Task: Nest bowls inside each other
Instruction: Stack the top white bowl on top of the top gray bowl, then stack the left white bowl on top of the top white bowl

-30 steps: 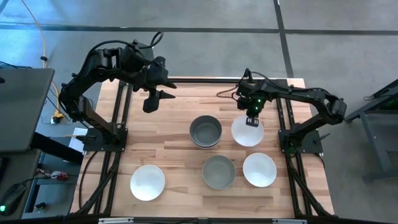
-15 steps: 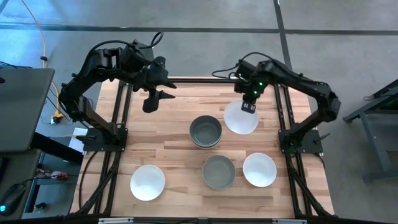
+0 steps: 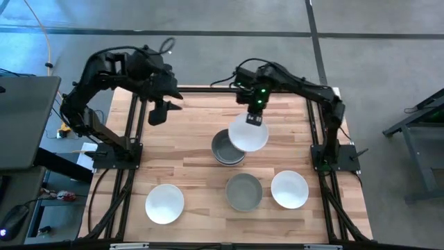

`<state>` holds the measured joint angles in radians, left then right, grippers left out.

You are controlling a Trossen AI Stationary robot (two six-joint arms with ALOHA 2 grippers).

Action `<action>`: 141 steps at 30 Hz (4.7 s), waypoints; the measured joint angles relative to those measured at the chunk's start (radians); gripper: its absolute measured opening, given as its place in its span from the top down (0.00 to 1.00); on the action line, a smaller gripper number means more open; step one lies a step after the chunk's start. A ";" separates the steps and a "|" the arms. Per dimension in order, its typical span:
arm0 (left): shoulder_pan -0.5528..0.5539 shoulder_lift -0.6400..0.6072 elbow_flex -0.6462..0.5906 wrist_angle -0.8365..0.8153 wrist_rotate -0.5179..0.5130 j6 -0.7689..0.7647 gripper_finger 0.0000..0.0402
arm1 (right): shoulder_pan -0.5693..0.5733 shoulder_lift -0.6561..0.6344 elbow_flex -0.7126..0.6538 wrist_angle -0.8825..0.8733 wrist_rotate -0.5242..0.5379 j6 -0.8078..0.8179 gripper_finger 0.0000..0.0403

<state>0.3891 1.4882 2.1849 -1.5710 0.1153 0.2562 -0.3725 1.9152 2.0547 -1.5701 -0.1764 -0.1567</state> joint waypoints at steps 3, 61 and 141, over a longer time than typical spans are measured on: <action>0.015 -0.046 0.000 0.000 -0.011 -0.016 0.60 | 0.020 0.049 0.035 0.000 0.000 0.000 1.00; 0.055 -0.768 -0.521 0.349 0.025 0.012 0.60 | 0.063 0.282 0.043 0.126 -0.054 0.142 1.00; -0.036 -0.735 -1.400 0.370 0.157 -0.239 0.60 | 0.017 -0.058 0.268 0.125 -0.167 -0.201 0.61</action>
<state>0.3530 0.7532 0.7848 -1.2015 0.2719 0.0176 -0.3557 1.8570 2.3230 -1.4454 -0.3433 -0.3574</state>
